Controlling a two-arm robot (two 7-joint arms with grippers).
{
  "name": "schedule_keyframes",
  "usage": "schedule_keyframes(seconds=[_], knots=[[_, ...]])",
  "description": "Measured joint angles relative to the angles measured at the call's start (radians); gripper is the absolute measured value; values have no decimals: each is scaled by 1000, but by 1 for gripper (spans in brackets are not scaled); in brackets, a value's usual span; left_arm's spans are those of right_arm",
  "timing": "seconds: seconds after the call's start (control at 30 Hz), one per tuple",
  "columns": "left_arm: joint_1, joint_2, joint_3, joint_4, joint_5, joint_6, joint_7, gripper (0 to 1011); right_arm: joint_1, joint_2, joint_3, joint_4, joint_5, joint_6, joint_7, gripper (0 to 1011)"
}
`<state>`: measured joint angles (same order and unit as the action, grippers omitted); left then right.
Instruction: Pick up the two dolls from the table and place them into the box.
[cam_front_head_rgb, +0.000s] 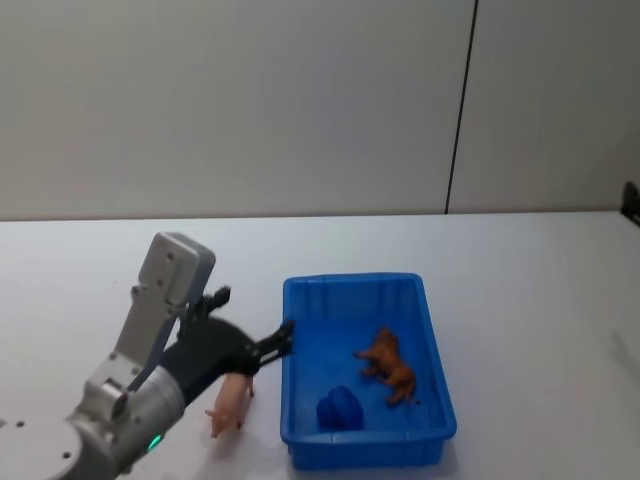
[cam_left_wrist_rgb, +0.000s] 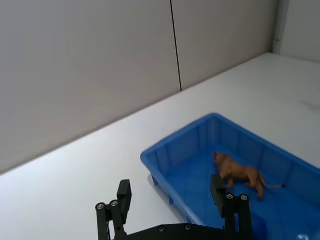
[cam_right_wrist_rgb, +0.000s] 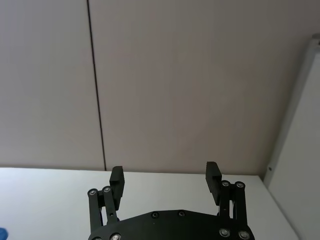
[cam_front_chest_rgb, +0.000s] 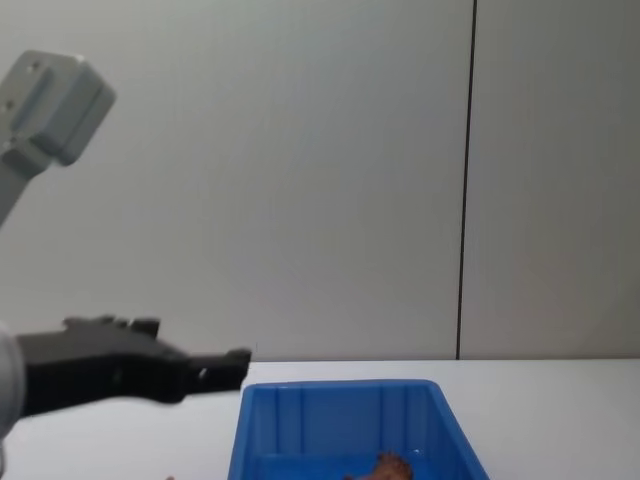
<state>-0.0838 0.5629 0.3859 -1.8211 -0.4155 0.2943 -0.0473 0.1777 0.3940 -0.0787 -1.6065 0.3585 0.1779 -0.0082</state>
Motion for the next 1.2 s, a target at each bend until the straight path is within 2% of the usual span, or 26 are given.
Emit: schedule_keyframes(seconds=[0.13, 0.17, 0.33, 0.6, 0.8, 1.07, 1.2], knots=[[42, 35, -10, -32, -56, 42, 21, 1001, -3, 5, 9, 0, 8, -9, -14, 1001], [42, 35, -10, -32, -56, 42, 21, 1001, -4, 6, 11, -1, 10, -10, -17, 1001], [96, 76, -22, -65, -135, 97, 60, 1001, -7, 11, 20, -1, 18, -18, -31, 1001], [136, 99, -33, -64, -200, 146, 107, 1001, -10, 15, 27, -1, 25, -25, -43, 1001], [138, 93, -35, -32, -210, 159, 122, 1001, -11, 17, 30, -1, 28, -28, -48, 1001], [102, 51, -33, 48, -191, 147, 122, 1001, -11, 19, 32, -1, 30, -31, -52, 1001], [71, 20, -29, 97, -172, 133, 101, 1001, -12, 19, 33, -1, 30, -32, -53, 1001]])
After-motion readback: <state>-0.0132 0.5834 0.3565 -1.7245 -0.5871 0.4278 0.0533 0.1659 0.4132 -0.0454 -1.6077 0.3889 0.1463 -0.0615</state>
